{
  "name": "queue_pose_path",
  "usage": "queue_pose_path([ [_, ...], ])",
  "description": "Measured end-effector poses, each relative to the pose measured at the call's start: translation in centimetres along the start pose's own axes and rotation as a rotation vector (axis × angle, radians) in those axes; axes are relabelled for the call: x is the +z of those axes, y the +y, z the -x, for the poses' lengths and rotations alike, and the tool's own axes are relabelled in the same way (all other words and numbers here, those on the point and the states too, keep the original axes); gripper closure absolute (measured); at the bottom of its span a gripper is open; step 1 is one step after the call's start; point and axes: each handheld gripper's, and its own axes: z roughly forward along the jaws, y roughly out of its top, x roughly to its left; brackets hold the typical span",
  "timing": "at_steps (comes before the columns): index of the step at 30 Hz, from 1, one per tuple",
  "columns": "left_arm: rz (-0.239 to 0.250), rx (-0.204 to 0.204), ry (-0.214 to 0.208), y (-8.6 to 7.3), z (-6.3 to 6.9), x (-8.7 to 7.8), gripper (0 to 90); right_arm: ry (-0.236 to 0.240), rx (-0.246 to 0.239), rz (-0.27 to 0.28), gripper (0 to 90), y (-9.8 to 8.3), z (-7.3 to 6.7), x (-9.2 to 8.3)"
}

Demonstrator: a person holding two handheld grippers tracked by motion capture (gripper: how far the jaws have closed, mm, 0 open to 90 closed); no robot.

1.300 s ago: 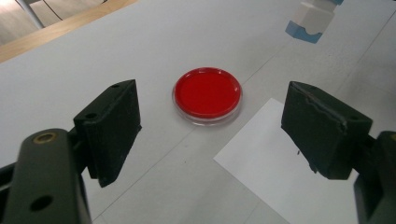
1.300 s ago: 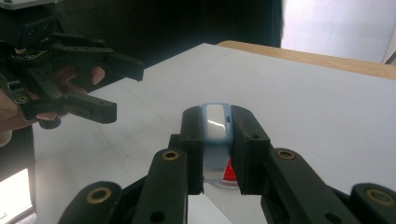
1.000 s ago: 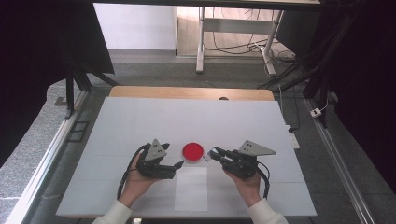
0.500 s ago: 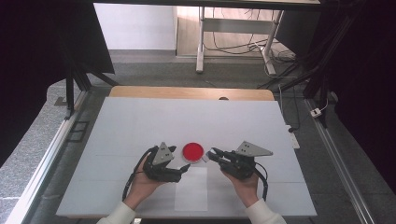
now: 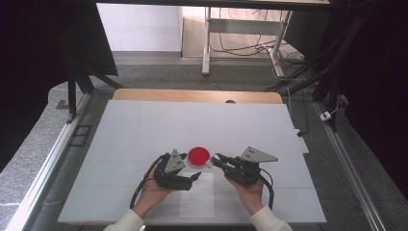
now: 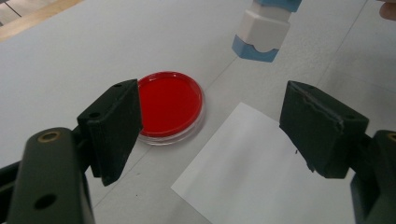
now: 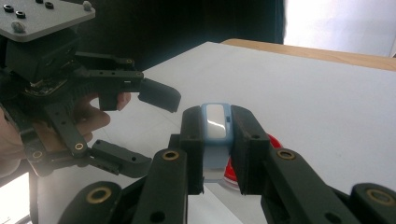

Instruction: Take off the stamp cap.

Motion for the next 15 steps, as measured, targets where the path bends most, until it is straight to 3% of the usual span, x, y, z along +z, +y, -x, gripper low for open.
queue_pose_path([
  [15,0.003,0.011,0.006,0.03,0.90,0.78,22.3,0.004,0.004,0.001,75.2,-0.17,-0.59,0.57],
])
